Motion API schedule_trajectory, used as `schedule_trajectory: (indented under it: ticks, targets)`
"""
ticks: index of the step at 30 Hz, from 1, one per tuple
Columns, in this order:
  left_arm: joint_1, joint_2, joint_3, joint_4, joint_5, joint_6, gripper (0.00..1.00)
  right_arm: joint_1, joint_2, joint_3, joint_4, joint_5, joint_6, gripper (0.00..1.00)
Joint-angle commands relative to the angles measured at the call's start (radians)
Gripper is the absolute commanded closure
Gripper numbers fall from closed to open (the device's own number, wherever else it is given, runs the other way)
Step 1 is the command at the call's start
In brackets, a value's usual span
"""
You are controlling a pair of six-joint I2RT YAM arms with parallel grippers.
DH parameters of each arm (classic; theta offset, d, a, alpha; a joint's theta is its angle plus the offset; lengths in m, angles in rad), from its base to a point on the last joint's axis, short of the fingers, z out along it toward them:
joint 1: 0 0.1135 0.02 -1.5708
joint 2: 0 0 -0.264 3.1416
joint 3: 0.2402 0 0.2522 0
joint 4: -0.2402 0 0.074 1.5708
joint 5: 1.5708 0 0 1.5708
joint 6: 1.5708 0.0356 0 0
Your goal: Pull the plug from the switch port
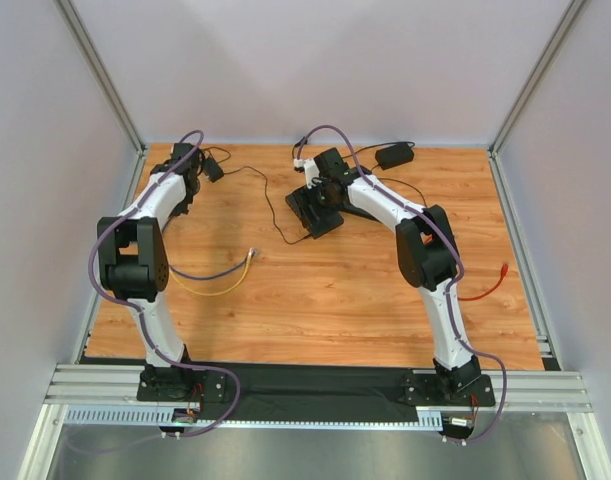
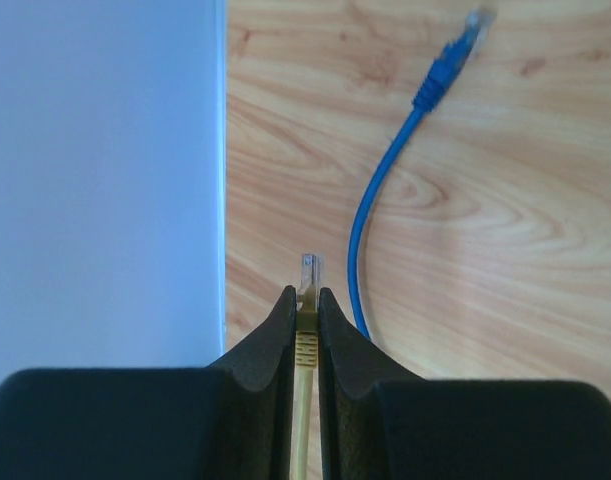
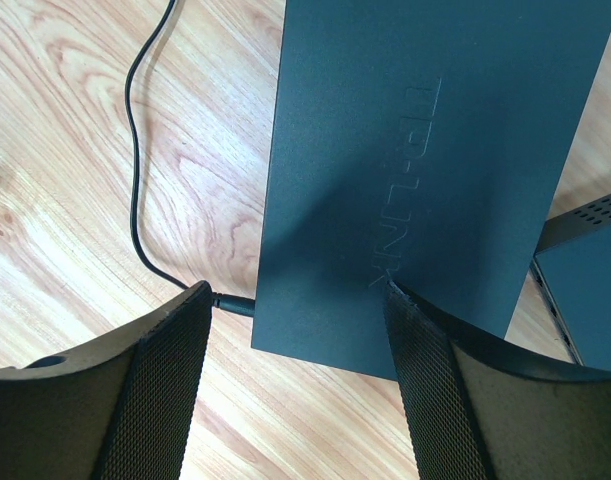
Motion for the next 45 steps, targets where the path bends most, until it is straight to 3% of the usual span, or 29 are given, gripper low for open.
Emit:
schedule_trajectory:
  ticks: [1,5,10,13,15,26,29,33,38,45]
  targets:
    - [0.009,0.01,0.037,0.147,0.003,0.082,0.97,0.005,0.032,-0.028,-0.055,-0.028,-0.002,0.29]
    - [0.009,0.084,0.102,0.141,-0.02,0.072,0.93,0.005,0.041,-0.019,-0.062,-0.026,-0.005,0.29]
    - [0.01,0.106,0.204,0.076,-0.051,-0.103,0.51,0.005,0.055,-0.005,-0.066,-0.028,0.0,0.29]
    - [0.01,0.048,0.26,0.0,-0.007,-0.319,0.46,0.005,0.06,0.006,-0.067,-0.03,0.004,0.29]
    - [-0.003,-0.041,0.211,0.049,0.082,-0.404,0.41,0.005,0.054,0.003,-0.061,-0.037,0.006,0.28]
    - [-0.224,-0.302,-0.081,0.426,0.296,-0.565,0.43,0.005,0.02,-0.022,0.022,-0.048,0.041,0.29]
    - [-0.256,-0.355,-0.194,0.529,0.328,-0.596,0.46,0.004,0.015,-0.031,0.043,-0.023,0.047,0.29]
    - [-0.316,-0.425,-0.438,0.808,0.376,-0.539,0.46,0.005,-0.008,-0.065,0.088,0.045,0.064,0.28]
    - [-0.375,-0.407,-0.559,0.962,0.393,-0.513,0.45,0.005,-0.031,-0.094,0.143,0.036,0.11,0.27]
    - [-0.433,-0.257,-0.506,1.061,0.57,-0.419,0.47,0.005,-0.074,-0.152,0.224,0.078,0.152,0.27]
